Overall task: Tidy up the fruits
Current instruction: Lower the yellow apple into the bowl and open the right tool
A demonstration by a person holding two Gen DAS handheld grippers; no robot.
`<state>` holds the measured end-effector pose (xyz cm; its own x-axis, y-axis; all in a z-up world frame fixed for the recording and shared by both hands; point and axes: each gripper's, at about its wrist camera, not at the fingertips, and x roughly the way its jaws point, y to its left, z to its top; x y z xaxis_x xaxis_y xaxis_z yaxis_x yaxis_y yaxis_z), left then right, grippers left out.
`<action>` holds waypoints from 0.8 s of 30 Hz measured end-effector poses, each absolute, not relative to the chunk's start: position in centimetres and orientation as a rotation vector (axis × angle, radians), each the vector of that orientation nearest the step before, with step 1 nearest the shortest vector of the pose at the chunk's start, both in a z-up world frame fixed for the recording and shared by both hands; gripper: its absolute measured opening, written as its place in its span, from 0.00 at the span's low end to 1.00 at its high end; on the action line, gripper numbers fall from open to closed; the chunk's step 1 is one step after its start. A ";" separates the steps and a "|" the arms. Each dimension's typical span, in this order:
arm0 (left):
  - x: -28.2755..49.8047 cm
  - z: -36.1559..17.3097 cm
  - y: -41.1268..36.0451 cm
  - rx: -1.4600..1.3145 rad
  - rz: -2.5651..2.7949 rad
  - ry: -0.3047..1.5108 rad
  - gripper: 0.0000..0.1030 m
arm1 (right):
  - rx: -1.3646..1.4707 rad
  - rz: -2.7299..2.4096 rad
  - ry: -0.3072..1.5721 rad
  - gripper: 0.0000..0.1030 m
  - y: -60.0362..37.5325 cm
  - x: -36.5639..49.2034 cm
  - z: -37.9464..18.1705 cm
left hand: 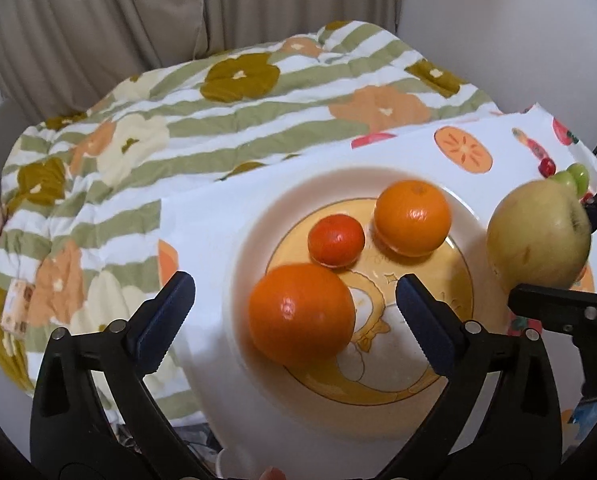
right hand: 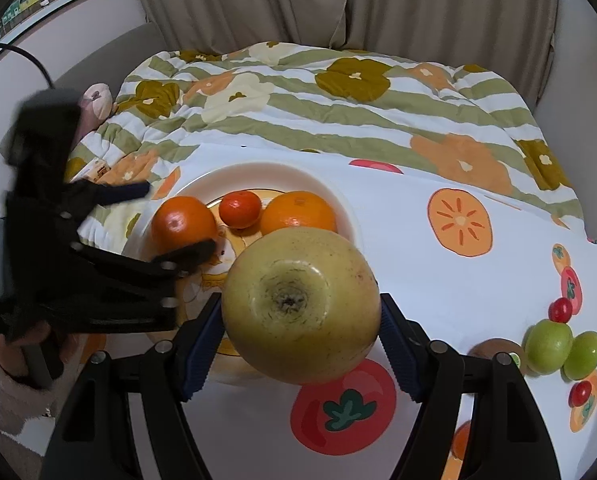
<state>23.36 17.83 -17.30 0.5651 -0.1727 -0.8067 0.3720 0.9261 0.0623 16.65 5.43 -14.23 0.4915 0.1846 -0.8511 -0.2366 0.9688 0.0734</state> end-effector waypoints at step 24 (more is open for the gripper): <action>20.5 -18.5 22.9 0.132 -0.165 1.013 1.00 | -0.147 0.411 0.992 0.68 8.5 17.5 -17.5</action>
<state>20.45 22.89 -18.52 0.5187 -0.0756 -0.8516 0.1978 0.9797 0.0335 17.49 8.48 -17.45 0.4777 0.2689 -0.8363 -0.4011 0.9137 0.0647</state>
